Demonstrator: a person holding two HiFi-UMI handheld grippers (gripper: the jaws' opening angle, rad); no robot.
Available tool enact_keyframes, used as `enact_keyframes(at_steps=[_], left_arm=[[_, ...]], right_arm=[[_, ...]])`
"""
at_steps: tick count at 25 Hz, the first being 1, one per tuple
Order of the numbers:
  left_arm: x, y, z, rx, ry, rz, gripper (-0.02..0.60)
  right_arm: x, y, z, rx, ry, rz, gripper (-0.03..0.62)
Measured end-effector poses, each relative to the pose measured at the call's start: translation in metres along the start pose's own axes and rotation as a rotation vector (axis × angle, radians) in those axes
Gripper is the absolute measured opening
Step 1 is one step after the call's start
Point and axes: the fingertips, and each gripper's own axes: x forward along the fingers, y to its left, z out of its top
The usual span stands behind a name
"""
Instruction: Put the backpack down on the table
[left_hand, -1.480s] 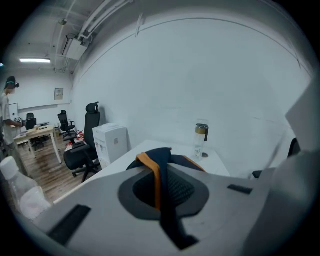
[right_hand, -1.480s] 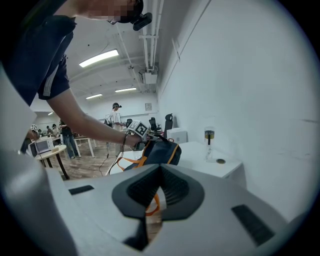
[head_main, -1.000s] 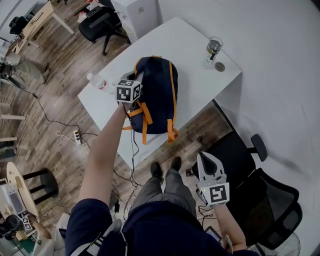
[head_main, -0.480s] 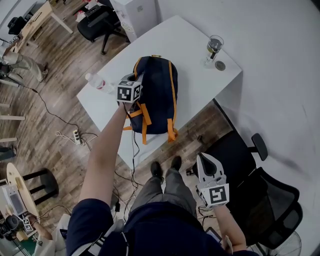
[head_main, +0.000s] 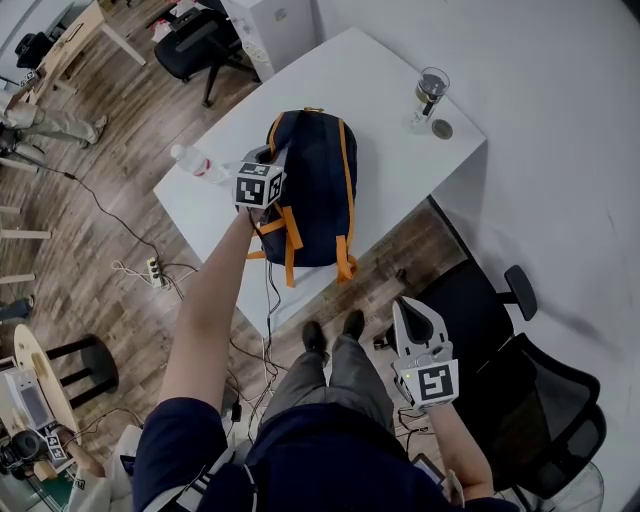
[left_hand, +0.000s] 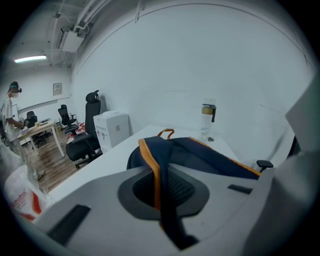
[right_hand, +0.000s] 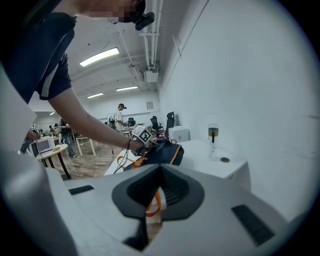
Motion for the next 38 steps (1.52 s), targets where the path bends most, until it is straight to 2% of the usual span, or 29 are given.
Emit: enact_keyframes(at_steps=[6,14,21,29,30,34,38], left_arm=[[-0.003,0.002,-0.003,0.000,0.003,0.010,0.014],[-0.011,0.001,0.001,0.046,-0.021,0.023,0.023],[-0.029,0.000,0.006,0.091,-0.060,0.052,0.055],[-0.034,-0.003,0.005,0.062,-0.068,0.019,0.184],[-0.034,-0.003,0.005,0.058,-0.065,0.015,0.227],[-0.030,-0.002,0.004,0.053,-0.053,0.006,0.313],[-0.027,-0.004,0.004,0.054,-0.049,0.002,0.363]], right_arm=[[0.004,0.002,0.000,-0.007,0.001,0.006,-0.002],[0.013,0.001,0.002,-0.008,-0.011,0.009,-0.002],[0.022,0.003,0.005,-0.007,-0.021,0.017,-0.002],[0.022,0.007,0.004,-0.014,-0.004,0.030,-0.002],[0.022,0.007,0.004,-0.013,-0.004,0.030,-0.002],[0.021,0.009,0.005,-0.008,-0.004,0.029,-0.002],[0.021,0.010,0.006,-0.008,-0.010,0.031,-0.002]])
